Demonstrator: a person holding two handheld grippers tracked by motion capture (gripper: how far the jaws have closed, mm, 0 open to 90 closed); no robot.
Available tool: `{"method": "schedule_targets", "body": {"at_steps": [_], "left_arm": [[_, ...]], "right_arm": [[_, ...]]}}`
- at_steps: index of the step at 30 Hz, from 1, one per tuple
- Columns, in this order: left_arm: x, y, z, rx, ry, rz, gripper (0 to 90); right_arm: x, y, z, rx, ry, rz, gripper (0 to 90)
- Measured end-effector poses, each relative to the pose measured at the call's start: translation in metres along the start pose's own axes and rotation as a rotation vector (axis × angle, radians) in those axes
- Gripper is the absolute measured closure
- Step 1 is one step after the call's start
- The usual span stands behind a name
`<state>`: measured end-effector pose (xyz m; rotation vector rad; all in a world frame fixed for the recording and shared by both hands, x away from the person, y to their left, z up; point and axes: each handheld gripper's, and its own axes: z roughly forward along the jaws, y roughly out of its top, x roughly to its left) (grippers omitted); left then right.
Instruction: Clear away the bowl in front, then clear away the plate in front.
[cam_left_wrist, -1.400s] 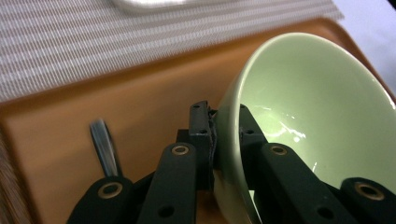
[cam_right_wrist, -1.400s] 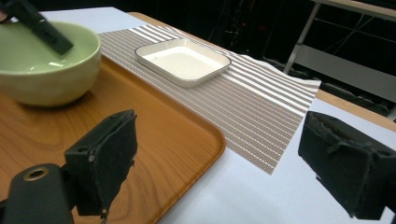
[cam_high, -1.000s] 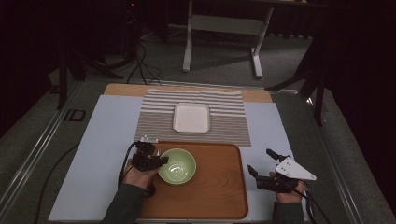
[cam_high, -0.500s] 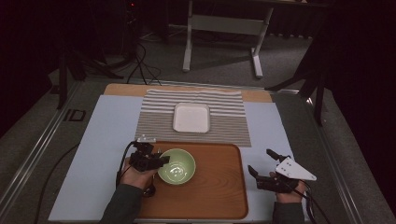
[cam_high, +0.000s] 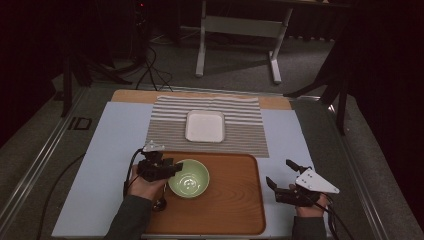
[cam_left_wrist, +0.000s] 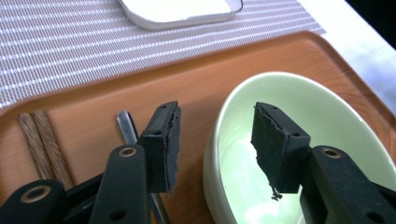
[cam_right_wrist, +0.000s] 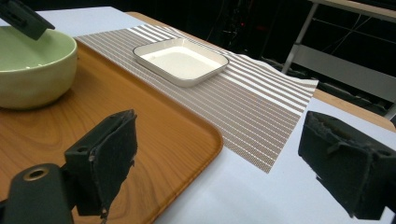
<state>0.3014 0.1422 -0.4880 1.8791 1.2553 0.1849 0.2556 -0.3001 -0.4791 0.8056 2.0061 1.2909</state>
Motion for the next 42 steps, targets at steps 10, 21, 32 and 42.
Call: {"method": "schedule_targets", "body": {"at_steps": [10, 21, 32, 42], "left_arm": [[-0.001, 0.006, -0.008, -0.096, 0.025, 0.027, 52.1], [0.008, 0.020, -0.005, -0.122, 0.050, -0.004, 52.4], [0.009, 0.046, 0.002, -0.137, 0.097, 0.032, 52.4], [0.018, 0.078, 0.019, -0.118, 0.126, 0.092, 53.3]], "right_arm": [[0.000, 0.000, 0.000, 0.000, -0.002, 0.000, 11.2], [0.000, 0.000, 0.000, 0.001, -0.002, -0.001, 11.2], [0.001, 0.000, 0.000, 0.001, -0.001, -0.006, 11.2], [0.000, 0.000, 0.000, 0.001, -0.002, -0.005, 11.2]]}}
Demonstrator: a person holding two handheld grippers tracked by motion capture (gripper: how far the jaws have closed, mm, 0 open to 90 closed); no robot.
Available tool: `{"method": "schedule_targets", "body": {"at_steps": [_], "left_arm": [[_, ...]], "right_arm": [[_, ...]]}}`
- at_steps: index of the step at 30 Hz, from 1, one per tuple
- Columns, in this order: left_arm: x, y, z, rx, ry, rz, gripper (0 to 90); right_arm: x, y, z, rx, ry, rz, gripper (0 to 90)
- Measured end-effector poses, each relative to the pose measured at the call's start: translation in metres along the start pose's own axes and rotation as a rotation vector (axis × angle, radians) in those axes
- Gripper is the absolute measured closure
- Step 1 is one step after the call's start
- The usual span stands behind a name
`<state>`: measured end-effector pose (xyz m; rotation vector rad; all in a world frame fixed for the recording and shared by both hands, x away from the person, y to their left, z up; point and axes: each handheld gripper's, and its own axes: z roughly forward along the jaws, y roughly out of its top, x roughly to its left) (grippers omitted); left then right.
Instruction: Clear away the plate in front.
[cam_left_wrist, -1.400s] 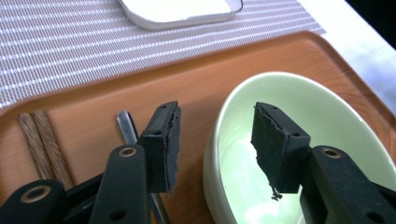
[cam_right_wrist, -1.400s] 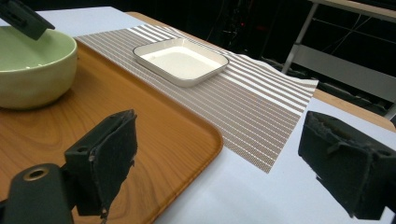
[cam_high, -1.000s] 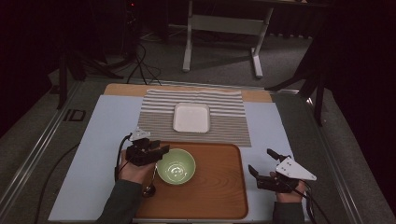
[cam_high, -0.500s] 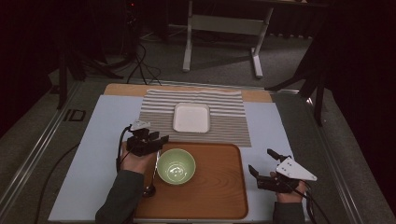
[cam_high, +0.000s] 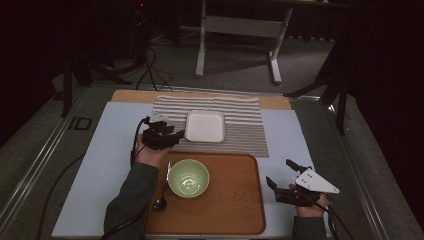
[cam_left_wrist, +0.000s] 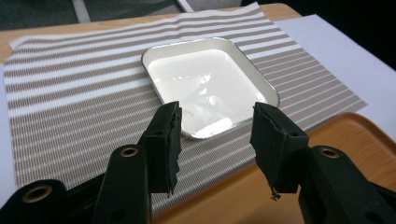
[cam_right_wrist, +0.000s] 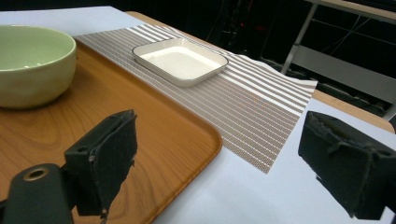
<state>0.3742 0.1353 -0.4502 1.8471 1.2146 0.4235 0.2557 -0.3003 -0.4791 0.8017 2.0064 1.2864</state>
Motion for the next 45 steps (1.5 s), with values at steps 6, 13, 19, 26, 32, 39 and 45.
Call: {"method": "schedule_targets", "body": {"at_steps": [6, 13, 19, 26, 32, 39, 45], "left_arm": [[0.008, 0.005, 0.020, 0.026, 0.005, 0.034, 54.3], [0.020, 0.007, 0.050, 0.072, 0.015, 0.009, 54.3], [0.024, 0.006, 0.073, 0.123, 0.010, 0.007, 54.3], [0.036, -0.004, 0.098, 0.216, 0.011, -0.050, 59.9], [0.038, -0.006, 0.105, 0.231, -0.016, -0.076, 68.2], [0.036, -0.002, 0.109, 0.249, 0.008, -0.077, 77.1], [0.037, 0.002, 0.110, 0.262, 0.030, -0.064, 87.0]], "right_arm": [[0.000, 0.000, 0.000, 0.000, 0.000, -0.001, 11.2], [0.000, 0.000, 0.000, 0.001, 0.001, 0.002, 11.2], [-0.001, 0.000, 0.000, -0.001, 0.001, 0.001, 11.2], [-0.001, -0.001, 0.000, 0.001, 0.000, 0.004, 11.2], [-0.002, -0.001, 0.000, 0.004, 0.001, 0.002, 11.2], [-0.001, -0.001, 0.000, 0.004, 0.003, 0.000, 11.2], [-0.002, -0.001, 0.000, 0.005, 0.003, 0.002, 11.2]]}}
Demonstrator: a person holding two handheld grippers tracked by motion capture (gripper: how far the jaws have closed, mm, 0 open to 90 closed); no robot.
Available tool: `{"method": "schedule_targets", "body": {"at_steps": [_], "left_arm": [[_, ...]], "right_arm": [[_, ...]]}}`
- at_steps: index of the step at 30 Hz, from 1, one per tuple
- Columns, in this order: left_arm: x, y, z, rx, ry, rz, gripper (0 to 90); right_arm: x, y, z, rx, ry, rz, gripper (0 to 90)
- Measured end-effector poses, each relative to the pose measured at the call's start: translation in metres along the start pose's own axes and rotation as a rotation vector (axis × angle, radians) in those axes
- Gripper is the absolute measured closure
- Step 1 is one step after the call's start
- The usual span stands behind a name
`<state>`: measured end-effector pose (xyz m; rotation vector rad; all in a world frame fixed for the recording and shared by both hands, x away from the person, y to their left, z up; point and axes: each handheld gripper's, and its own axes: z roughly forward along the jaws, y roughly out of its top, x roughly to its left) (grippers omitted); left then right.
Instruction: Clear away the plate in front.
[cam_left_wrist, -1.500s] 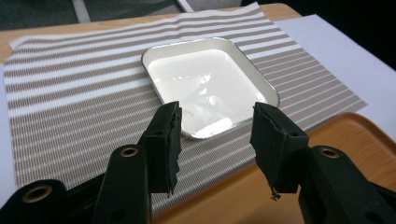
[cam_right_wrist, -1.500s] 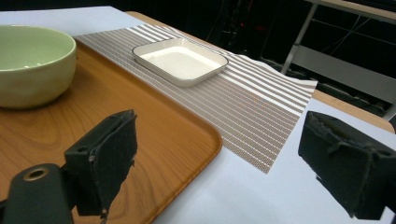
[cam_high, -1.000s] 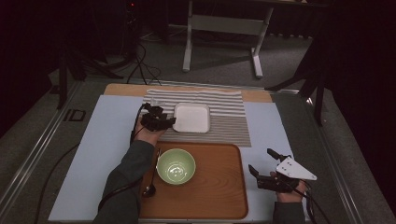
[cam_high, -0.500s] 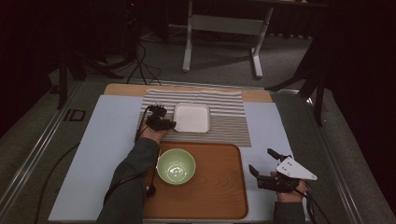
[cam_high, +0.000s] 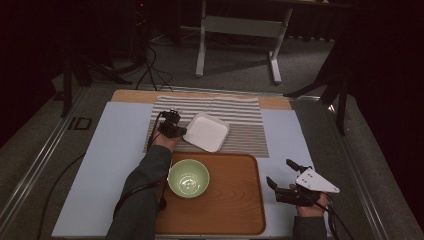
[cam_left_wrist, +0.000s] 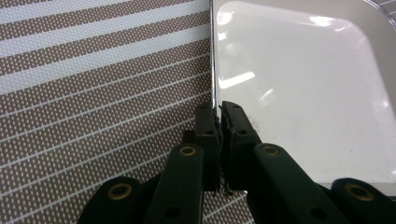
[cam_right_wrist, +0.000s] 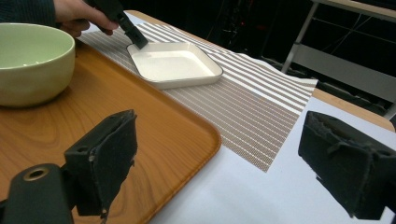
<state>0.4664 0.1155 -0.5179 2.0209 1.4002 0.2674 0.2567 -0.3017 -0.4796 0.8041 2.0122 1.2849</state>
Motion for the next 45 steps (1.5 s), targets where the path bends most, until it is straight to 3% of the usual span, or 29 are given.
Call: {"method": "schedule_targets", "body": {"at_steps": [9, 17, 20, 23, 27, 32, 45], "left_arm": [[-0.003, 0.006, 0.007, 0.019, 0.028, 0.028, 84.9], [-0.002, 0.008, 0.011, 0.022, 0.023, 0.015, 84.5], [0.001, 0.009, 0.010, 0.028, -0.005, -0.029, 86.3], [0.004, 0.010, 0.005, 0.003, -0.048, -0.076, 88.4], [-0.002, 0.016, -0.001, -0.013, -0.020, -0.053, 89.1], [-0.006, 0.022, -0.010, -0.043, -0.024, -0.039, 89.1], [-0.013, 0.035, -0.033, -0.080, -0.085, 0.009, 89.2]], "right_arm": [[0.000, 0.000, 0.000, 0.001, 0.000, 0.000, 11.2], [0.000, 0.000, 0.000, 0.003, 0.001, -0.001, 11.2], [-0.001, -0.001, 0.000, 0.004, 0.000, -0.002, 11.2], [-0.001, 0.000, -0.001, 0.001, -0.003, -0.003, 11.2], [-0.001, -0.001, -0.001, 0.001, -0.005, -0.002, 11.2], [-0.002, -0.001, -0.002, -0.002, -0.010, 0.003, 11.2], [-0.004, -0.002, -0.005, -0.008, -0.022, 0.012, 11.2]]}}
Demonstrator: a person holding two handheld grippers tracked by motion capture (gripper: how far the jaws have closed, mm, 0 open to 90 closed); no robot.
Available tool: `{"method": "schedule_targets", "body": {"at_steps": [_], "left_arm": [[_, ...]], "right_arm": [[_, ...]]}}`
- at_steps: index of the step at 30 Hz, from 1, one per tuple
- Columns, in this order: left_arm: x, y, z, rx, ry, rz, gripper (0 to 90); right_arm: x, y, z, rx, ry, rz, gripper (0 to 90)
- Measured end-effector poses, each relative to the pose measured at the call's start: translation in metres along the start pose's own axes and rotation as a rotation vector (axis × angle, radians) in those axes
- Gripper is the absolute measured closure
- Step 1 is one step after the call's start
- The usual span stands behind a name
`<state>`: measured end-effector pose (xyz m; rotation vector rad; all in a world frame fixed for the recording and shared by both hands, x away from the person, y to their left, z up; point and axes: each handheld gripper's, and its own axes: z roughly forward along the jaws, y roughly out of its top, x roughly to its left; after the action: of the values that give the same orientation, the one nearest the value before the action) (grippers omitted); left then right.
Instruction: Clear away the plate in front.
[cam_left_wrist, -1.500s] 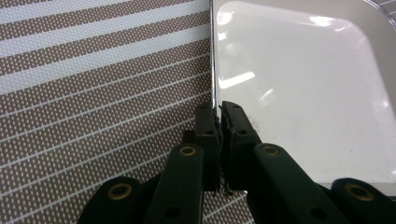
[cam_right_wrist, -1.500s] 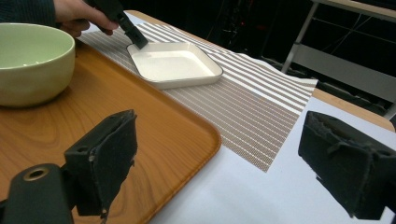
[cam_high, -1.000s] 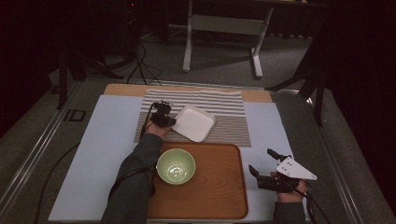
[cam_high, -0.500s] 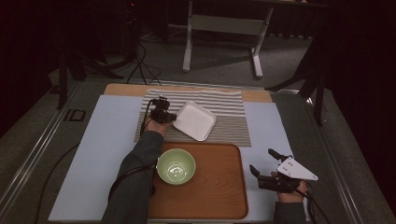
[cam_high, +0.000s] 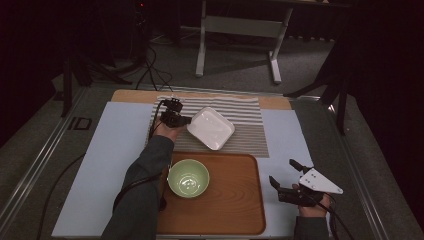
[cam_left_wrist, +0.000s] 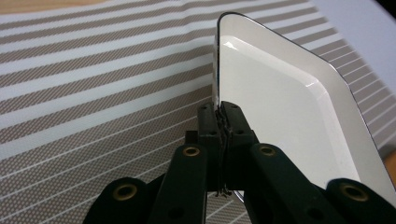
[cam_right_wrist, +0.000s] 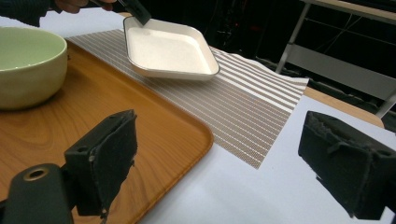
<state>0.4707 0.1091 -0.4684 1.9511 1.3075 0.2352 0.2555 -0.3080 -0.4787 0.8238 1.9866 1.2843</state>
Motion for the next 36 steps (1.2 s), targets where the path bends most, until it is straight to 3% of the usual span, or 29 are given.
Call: {"method": "schedule_targets", "body": {"at_steps": [2, 8, 10, 11, 14, 20, 26, 36], "left_arm": [[-0.002, 0.002, -0.003, -0.007, -0.021, -0.003, 89.2], [-0.012, 0.004, -0.009, 0.007, -0.061, 0.049, 89.1], [-0.014, 0.003, -0.009, 0.008, -0.069, 0.049, 89.1], [-0.020, 0.002, -0.010, 0.015, -0.105, 0.068, 89.1], [-0.024, 0.001, -0.010, 0.025, -0.114, 0.085, 89.1], [-0.038, 0.001, -0.011, 0.056, -0.145, 0.167, 89.1], [-0.050, 0.001, -0.014, 0.056, -0.198, 0.205, 89.1], [-0.069, -0.003, -0.017, 0.071, -0.248, 0.274, 89.0]], "right_arm": [[0.000, 0.000, 0.000, 0.000, -0.001, 0.000, 11.2], [-0.001, 0.000, -0.001, -0.001, -0.004, 0.003, 11.2], [-0.001, 0.000, -0.001, -0.001, -0.004, 0.004, 11.2], [-0.001, 0.000, -0.001, -0.001, -0.006, 0.005, 11.2], [-0.001, 0.000, -0.001, -0.001, -0.007, 0.005, 11.2], [-0.002, -0.001, -0.002, -0.004, -0.015, 0.006, 11.2], [-0.003, -0.001, -0.003, -0.007, -0.016, 0.012, 11.2], [-0.003, -0.001, -0.003, -0.007, -0.018, 0.015, 11.2]]}}
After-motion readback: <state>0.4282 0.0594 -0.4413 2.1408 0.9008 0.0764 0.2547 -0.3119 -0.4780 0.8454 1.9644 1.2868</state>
